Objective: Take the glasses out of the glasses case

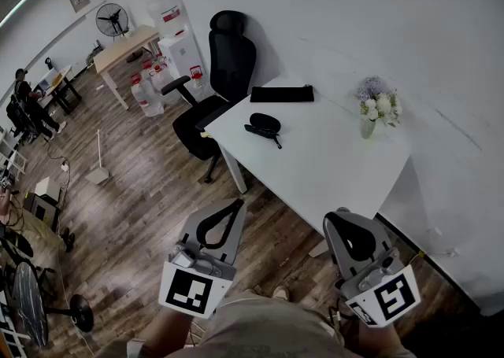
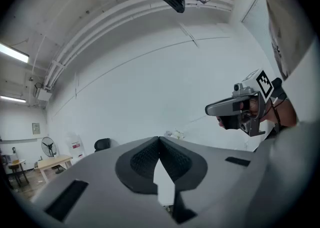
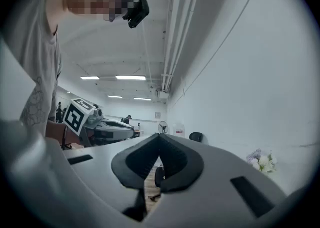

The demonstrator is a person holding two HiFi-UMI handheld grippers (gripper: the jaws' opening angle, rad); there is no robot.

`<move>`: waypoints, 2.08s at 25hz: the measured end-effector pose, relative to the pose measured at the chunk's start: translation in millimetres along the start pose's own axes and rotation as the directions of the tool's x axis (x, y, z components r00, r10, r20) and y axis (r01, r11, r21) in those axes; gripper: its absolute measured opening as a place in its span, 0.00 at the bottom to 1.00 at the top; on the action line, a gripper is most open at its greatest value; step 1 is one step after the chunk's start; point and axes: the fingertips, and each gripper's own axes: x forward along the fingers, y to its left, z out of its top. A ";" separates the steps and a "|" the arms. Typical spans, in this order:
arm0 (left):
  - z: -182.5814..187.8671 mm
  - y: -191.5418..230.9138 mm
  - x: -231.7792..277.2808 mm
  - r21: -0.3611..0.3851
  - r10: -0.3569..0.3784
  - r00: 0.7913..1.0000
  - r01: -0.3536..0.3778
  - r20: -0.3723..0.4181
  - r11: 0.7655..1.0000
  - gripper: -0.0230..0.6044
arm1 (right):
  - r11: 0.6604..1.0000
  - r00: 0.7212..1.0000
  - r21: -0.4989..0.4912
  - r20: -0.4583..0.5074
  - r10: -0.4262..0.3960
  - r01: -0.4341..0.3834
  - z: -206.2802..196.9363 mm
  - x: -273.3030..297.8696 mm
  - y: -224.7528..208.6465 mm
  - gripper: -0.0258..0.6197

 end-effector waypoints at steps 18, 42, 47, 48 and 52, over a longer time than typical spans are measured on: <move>-9.8 8.0 -10.4 -0.007 0.028 1.000 -0.029 -0.006 1.000 0.06 | 0.999 0.999 0.014 0.002 0.038 -0.038 -6.7 7.9 12.6 0.09; -87.0 158.8 94.5 -0.082 0.024 0.997 -0.030 -0.076 0.996 0.06 | 0.999 0.990 0.023 -0.131 0.049 -0.046 -58.8 190.8 -43.9 0.31; -99.7 212.4 129.8 -0.105 -0.004 0.997 -0.003 -0.072 0.994 0.06 | 0.999 0.980 -0.028 -0.198 0.021 -0.027 -71.2 255.2 -64.1 0.31; -103.6 222.8 137.7 -0.103 -0.011 0.997 0.003 -0.078 0.995 0.06 | 0.999 0.978 -0.040 -0.206 0.013 -0.022 -72.6 268.8 -67.7 0.31; -120.3 257.7 170.5 -0.093 -0.054 0.993 0.044 -0.106 0.995 0.06 | 0.999 0.969 -0.033 -0.248 0.006 -0.015 -85.2 315.8 -83.1 0.31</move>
